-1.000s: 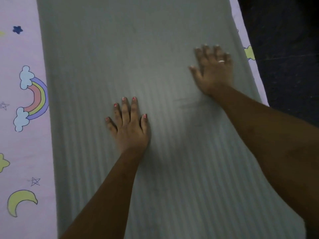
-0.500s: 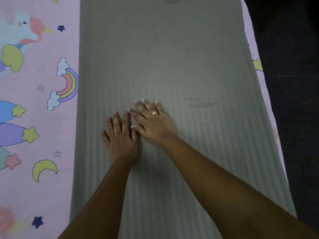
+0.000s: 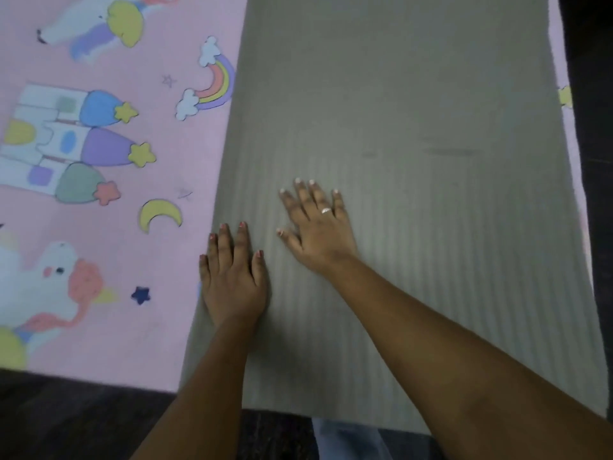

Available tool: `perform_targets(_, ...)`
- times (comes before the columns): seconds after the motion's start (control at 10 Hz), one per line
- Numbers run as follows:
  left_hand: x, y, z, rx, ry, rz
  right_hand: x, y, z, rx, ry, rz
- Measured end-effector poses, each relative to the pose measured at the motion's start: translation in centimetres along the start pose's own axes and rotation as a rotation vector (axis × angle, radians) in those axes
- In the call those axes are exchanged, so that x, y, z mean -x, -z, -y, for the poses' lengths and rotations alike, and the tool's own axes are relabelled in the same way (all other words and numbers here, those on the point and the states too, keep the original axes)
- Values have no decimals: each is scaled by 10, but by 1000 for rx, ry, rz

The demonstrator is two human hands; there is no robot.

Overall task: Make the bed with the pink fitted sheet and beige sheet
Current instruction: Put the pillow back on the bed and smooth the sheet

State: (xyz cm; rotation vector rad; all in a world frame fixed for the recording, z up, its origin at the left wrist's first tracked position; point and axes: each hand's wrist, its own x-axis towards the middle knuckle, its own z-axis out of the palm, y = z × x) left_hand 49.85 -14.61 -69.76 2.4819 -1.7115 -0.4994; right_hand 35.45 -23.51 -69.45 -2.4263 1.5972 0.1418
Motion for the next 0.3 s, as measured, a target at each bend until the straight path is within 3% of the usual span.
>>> perform_targets(0.1, 46, 7, 30, -30, -6, 58, 52, -16, 53, 13, 151, 48)
perform_targets(0.3, 143, 15, 81, -23, 89, 146, 138, -30, 119, -15, 242, 149)
